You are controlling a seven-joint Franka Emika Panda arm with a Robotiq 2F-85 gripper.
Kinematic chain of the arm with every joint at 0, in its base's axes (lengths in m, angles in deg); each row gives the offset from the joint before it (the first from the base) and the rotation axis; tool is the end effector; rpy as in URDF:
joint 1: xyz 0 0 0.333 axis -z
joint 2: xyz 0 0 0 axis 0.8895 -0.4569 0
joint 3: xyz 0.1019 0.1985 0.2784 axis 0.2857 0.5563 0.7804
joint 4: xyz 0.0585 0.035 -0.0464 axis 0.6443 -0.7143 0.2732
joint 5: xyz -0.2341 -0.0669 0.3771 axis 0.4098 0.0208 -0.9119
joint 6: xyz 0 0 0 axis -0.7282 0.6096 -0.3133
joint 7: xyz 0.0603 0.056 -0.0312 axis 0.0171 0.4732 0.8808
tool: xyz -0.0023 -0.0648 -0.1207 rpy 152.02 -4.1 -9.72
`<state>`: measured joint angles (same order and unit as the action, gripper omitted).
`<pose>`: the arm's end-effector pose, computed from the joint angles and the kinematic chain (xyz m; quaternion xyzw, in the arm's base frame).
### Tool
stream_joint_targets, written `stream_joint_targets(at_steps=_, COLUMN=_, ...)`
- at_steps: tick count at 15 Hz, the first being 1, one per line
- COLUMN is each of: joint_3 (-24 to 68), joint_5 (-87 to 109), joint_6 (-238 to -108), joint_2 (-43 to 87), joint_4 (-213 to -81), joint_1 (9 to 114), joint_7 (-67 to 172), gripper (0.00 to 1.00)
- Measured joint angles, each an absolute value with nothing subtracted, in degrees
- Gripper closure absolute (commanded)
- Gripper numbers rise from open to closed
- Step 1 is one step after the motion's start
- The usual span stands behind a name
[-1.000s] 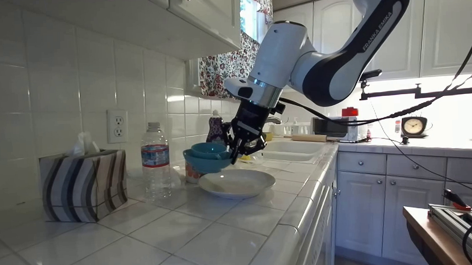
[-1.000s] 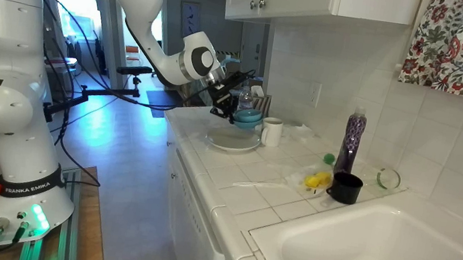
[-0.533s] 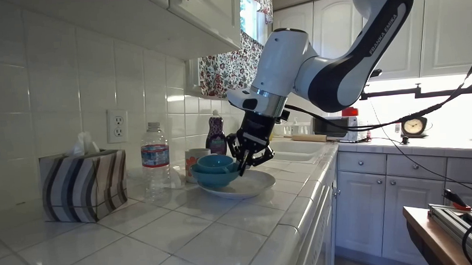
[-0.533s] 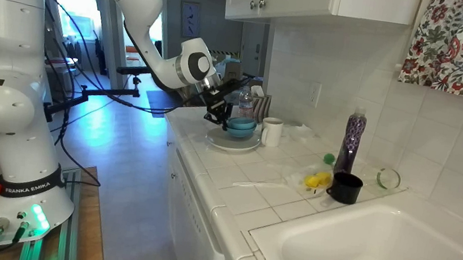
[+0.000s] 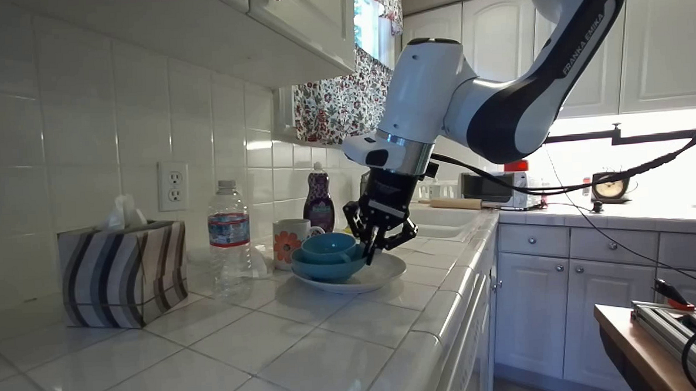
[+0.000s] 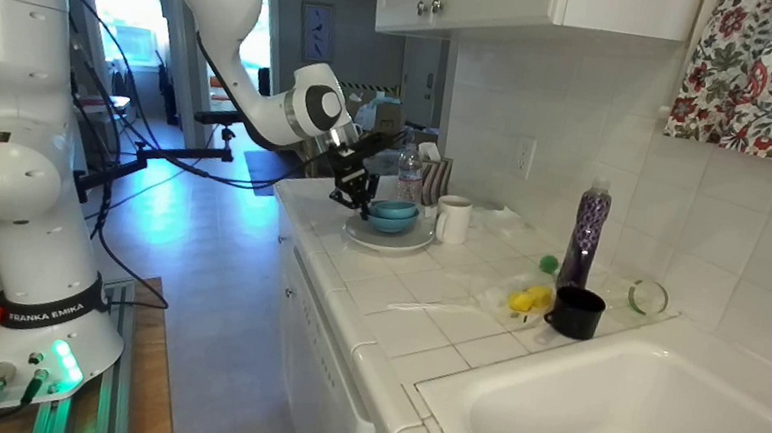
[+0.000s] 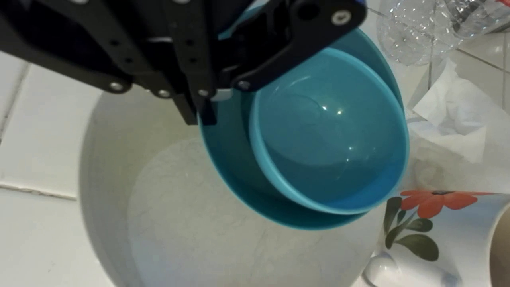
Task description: Put the blue bowl on the white plate.
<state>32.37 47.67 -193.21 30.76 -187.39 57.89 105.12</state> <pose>0.5732 0.1302 0.2700 0.6714 0.7111 0.0578 0.2006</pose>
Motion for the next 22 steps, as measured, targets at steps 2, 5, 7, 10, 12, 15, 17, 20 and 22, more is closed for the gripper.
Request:
stream_joint_targets(at_steps=2, joint_3=32.3, joint_5=48.5, joint_6=-192.3, joint_2=31.7, joint_4=-188.3, joint_1=57.8, joint_7=103.1, gripper=0.99)
stream_joint_targets(at_steps=5, joint_3=32.1, joint_5=50.1, joint_6=-191.0, joint_2=33.0, joint_4=-189.6, joint_1=57.7, joint_7=99.7, gripper=0.99)
stream_joint_targets(at_steps=7, joint_3=31.9, joint_5=50.3, joint_6=-190.9, joint_2=33.5, joint_4=-190.4, joint_1=57.7, joint_7=98.4, gripper=0.99)
stream_joint_targets(at_steps=10, joint_3=31.8, joint_5=50.3, joint_6=-190.9, joint_2=33.7, joint_4=-191.2, joint_1=57.7, joint_7=97.0, gripper=0.99)
stream_joint_targets(at_steps=12, joint_3=31.7, joint_5=50.5, joint_6=-190.9, joint_2=33.7, joint_4=-191.6, joint_1=57.8, joint_7=95.9, gripper=0.99)
stream_joint_targets(at_steps=15, joint_3=31.3, joint_5=51.7, joint_6=-191.0, joint_2=33.8, joint_4=-191.8, joint_1=57.8, joint_7=93.8, gripper=0.71)
stream_joint_targets(at_steps=17, joint_3=31.2, joint_5=52.0, joint_6=-191.0, joint_2=33.8, joint_4=-192.0, joint_1=57.8, joint_7=92.6, gripper=0.64)
stream_joint_targets(at_steps=20, joint_3=31.1, joint_5=52.0, joint_6=-191.0, joint_2=33.8, joint_4=-192.0, joint_1=57.8, joint_7=92.1, gripper=0.43)
stream_joint_targets(at_steps=22, joint_3=31.2, joint_5=52.1, joint_6=-191.0, joint_2=33.9, joint_4=-192.0, joint_1=57.8, joint_7=91.8, gripper=0.29)
